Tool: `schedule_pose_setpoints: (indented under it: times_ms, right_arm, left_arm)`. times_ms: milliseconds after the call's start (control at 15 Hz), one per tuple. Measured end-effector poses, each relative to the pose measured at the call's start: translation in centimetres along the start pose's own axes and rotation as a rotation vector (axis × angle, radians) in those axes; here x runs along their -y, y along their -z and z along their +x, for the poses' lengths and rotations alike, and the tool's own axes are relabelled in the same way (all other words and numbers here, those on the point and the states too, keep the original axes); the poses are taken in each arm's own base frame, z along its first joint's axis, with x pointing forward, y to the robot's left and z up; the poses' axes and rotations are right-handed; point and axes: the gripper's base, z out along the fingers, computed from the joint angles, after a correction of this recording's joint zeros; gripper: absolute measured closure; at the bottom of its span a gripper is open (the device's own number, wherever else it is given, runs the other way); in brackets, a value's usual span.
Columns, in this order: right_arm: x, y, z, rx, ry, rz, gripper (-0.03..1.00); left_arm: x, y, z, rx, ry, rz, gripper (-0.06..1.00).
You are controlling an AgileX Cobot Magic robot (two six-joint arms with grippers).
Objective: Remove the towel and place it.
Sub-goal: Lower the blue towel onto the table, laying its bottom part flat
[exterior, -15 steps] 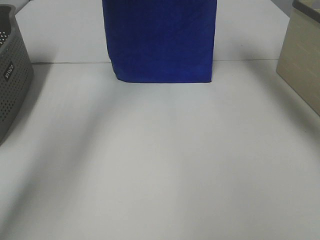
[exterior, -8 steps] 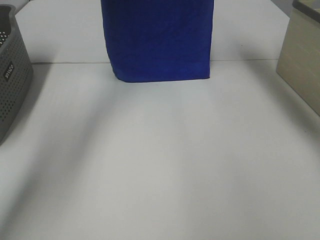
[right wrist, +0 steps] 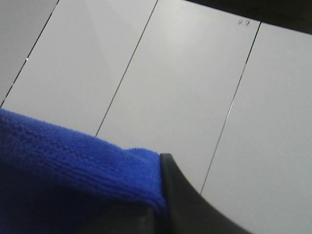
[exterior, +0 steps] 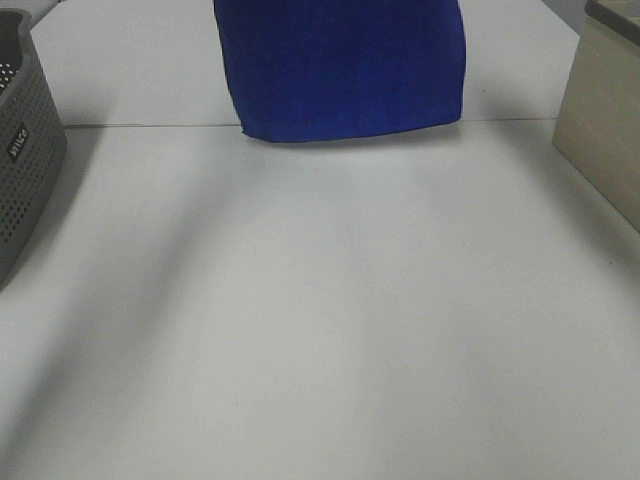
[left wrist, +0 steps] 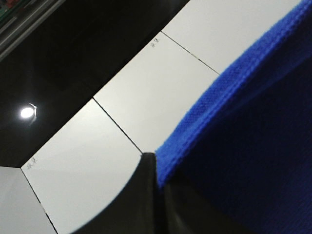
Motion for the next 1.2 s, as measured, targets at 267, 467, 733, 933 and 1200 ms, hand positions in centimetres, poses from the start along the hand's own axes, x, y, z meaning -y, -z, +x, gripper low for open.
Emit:
schedule_pose_setpoints:
  times_ms: [267, 467, 733, 933, 1200]
  right_arm:
    - [0.2, -0.1, -0.8, 0.031, -0.014, 0.003, 0.95]
    - [0.0, -0.2, 0.3, 0.001, -0.048, -0.003, 0.95]
    - [-0.2, -0.2, 2.0, -0.063, -0.065, -0.012, 0.95]
    - [0.1, -0.1, 2.2, -0.073, -0.092, -0.013, 0.95]
    - [0.2, 0.1, 3.7, -0.238, -0.126, -0.002, 0.95]
  left_arm:
    - [-1.1, -0.4, -0.9, 0.026, -0.012, -0.028, 0.94]
    - [-0.6, -0.4, -0.5, -0.006, -0.018, 0.011, 0.94]
    - [-0.4, -0.3, -0.3, -0.022, -0.031, 0.035, 0.94]
    - [-0.3, -0.3, -0.1, -0.030, -0.038, 0.046, 0.94]
    - [0.3, -0.2, 0.4, -0.090, -0.043, 0.113, 0.94]
